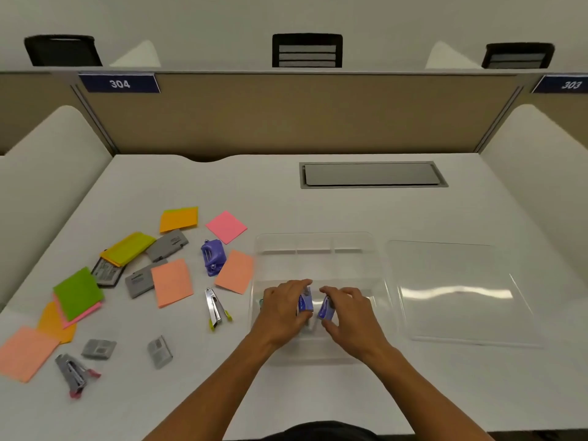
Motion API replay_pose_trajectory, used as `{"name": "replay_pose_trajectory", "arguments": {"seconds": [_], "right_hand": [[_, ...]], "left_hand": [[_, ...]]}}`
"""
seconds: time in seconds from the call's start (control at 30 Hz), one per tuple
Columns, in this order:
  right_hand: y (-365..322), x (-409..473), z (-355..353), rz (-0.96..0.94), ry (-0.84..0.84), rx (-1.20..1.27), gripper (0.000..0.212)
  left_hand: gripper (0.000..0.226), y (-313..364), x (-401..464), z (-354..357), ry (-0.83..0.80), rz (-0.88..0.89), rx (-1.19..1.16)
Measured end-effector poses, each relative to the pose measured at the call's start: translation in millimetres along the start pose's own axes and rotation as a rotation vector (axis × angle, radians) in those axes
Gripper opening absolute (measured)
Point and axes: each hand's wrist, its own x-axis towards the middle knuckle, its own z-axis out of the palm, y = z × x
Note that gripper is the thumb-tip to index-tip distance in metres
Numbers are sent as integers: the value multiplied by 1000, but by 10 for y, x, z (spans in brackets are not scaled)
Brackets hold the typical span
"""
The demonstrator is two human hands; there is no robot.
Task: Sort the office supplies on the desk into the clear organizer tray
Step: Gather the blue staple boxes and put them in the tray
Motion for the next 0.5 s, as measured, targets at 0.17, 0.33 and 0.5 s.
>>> {"name": "replay_pose_trajectory", "arguments": {"seconds": [0.17, 0.33, 0.5], "right_hand": [[5, 9, 51, 20, 0, -15, 65], [14, 21, 89, 41, -56, -62, 68], [17, 45, 105, 46, -52, -36, 68]], "left_hand": [[64, 75, 82, 46, -40, -47, 62], [65, 79, 94, 151, -65, -112, 63], [62, 63, 60, 154, -59, -113, 17]]}}
